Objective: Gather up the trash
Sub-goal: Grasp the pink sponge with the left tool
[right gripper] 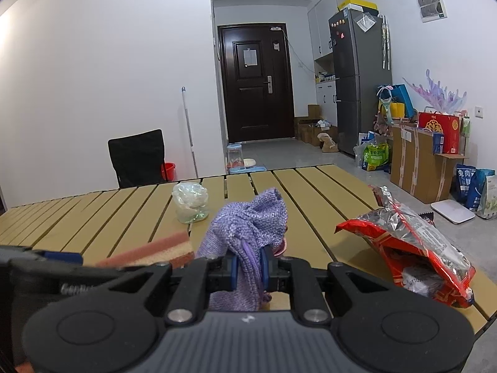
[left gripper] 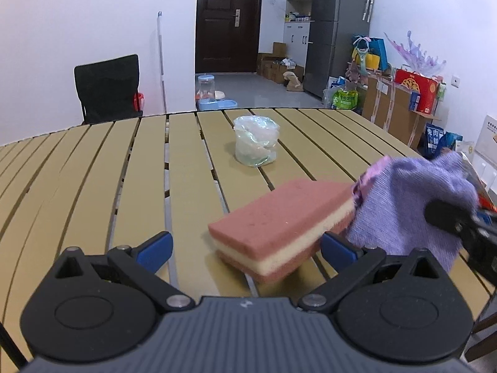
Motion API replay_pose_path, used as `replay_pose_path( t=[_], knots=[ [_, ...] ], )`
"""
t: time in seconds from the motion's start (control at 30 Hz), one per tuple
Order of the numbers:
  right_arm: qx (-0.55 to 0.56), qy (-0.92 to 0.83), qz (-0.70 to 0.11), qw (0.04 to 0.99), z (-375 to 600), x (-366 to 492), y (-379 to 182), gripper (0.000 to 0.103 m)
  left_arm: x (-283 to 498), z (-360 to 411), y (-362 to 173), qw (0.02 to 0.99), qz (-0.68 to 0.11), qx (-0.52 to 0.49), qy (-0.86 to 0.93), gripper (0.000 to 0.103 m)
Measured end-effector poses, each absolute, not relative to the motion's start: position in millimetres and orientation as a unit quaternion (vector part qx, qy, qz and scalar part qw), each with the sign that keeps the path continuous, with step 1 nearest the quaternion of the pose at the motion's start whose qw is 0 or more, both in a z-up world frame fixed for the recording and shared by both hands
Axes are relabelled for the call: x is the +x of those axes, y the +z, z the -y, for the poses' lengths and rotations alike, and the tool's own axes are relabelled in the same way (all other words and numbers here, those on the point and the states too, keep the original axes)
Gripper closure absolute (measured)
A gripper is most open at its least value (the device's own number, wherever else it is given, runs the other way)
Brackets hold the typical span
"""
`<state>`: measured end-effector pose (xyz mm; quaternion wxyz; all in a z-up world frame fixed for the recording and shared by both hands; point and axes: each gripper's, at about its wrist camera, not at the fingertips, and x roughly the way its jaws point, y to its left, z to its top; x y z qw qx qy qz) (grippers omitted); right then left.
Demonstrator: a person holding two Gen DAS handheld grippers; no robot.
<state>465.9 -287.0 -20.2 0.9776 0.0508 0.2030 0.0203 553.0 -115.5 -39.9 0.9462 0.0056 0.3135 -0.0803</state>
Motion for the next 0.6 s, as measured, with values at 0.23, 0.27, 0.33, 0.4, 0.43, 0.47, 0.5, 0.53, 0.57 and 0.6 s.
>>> replay_pose_path(
  t=[0.23,0.27,0.33,0.4,0.43,0.47,0.5,0.53,0.57,0.6],
  knots=[
    [0.061,0.015,-0.198,0.978,296.0,464.7,-18.7,0.089,569.2,107.8,-53.6,0.936,-0.348,0.021,-0.044,0.011],
    [0.064,0.014,-0.197,0.978,299.3,463.4,-18.2,0.089,569.4,105.6,-54.9,0.935,-0.35,0.023,-0.04,0.011],
    [0.07,0.014,-0.197,0.978,302.9,462.3,-17.4,0.089,566.1,100.8,-53.3,0.936,-0.35,0.019,-0.041,0.01],
    [0.07,0.016,-0.202,0.977,304.4,462.5,-17.8,0.089,560.7,95.9,-49.4,0.937,-0.345,0.009,-0.046,0.006],
    [0.069,0.017,-0.205,0.976,304.6,462.6,-18.4,0.089,557.3,94.7,-45.8,0.939,-0.34,0.006,-0.048,0.004],
    [0.069,0.019,-0.209,0.975,304.9,463.0,-18.9,0.089,552.0,93.4,-41.0,0.941,-0.333,0.002,-0.05,0.002],
    [0.07,0.022,-0.213,0.974,305.1,463.2,-19.5,0.089,546.3,93.1,-36.0,0.943,-0.327,-0.003,-0.055,0.001],
    [0.071,0.027,-0.218,0.973,305.5,462.8,-20.0,0.089,541.9,93.2,-30.1,0.945,-0.321,-0.01,-0.061,0.0],
    [0.072,0.031,-0.223,0.972,305.4,462.6,-21.4,0.089,538.3,94.1,-24.0,0.947,-0.314,-0.02,-0.068,0.0],
    [0.072,0.035,-0.227,0.971,305.6,462.1,-22.9,0.089,536.1,96.7,-19.5,0.947,-0.311,-0.026,-0.073,0.0]
  ],
)
